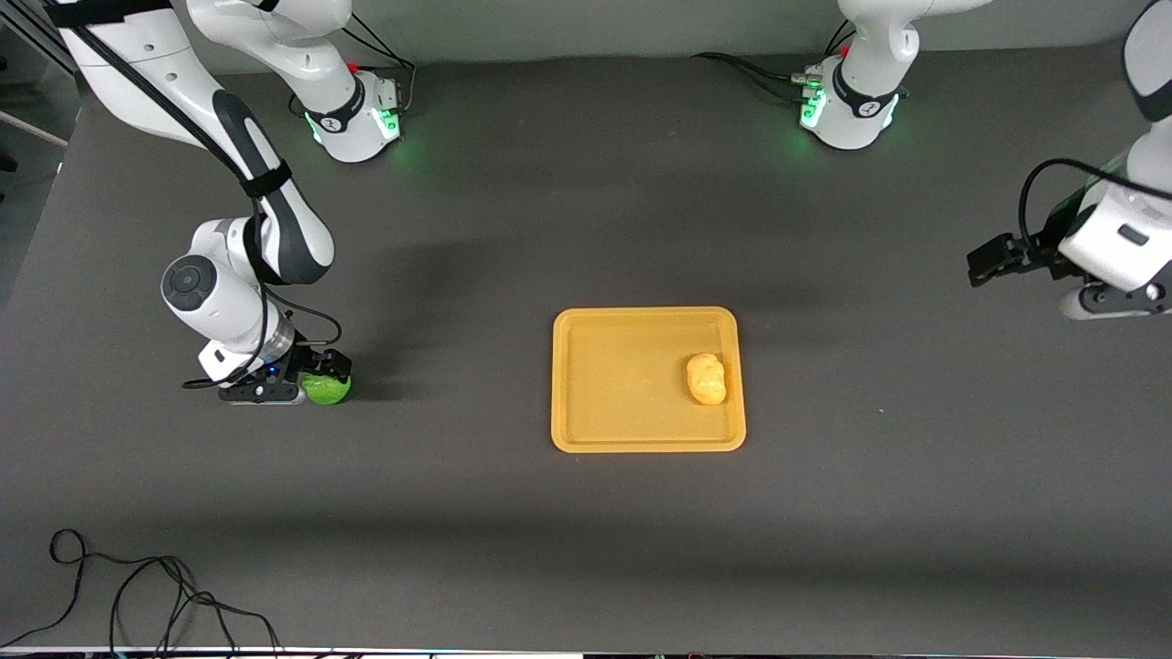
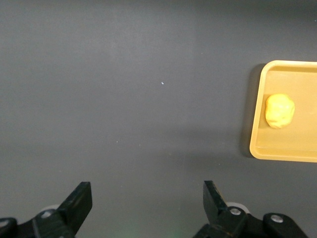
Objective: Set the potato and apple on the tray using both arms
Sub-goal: 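Grasp the green apple with the right gripper and lift it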
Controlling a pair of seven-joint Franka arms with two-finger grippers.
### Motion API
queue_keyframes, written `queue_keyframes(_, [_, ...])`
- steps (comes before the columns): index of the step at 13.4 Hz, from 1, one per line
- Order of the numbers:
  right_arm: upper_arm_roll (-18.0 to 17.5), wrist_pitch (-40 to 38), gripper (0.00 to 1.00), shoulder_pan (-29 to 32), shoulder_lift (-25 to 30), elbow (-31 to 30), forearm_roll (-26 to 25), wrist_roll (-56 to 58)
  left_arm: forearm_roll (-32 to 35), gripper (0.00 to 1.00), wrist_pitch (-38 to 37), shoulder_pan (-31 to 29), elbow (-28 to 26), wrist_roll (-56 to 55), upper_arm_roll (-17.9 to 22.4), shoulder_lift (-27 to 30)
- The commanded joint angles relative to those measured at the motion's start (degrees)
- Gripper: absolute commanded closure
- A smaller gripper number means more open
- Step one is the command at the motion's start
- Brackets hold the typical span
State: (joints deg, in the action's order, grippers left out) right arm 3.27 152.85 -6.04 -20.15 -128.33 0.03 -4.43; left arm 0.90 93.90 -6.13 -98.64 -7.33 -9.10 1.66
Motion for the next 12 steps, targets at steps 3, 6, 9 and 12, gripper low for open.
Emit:
queue_keyframes(3, [0.1,0.5,0.0,0.5,-2.8,1.9,0.2,0.0,-1.4,0.0,-1.8,-0.2,-2.3,1.4,0.6,3.0])
queue_keyframes(6, [0.1,0.1,0.48,0.6,-2.4,2.5,0.2,0.7,-1.3,0.0,-1.9,-0.8,-2.1,1.4,0.7,3.0])
queue_keyframes(9, [0.2,-6.2,0.49,0.9,0.7,5.5,0.2,1.5,-0.7,0.0,-3.7,-1.2,0.2,2.8,0.5,2.8])
queue_keyframes(12, [0.1,-24.3,0.49,0.3,3.9,16.5,0.2,1.4,-0.8,0.0,-3.4,-1.3,0.6,2.0,0.7,2.4])
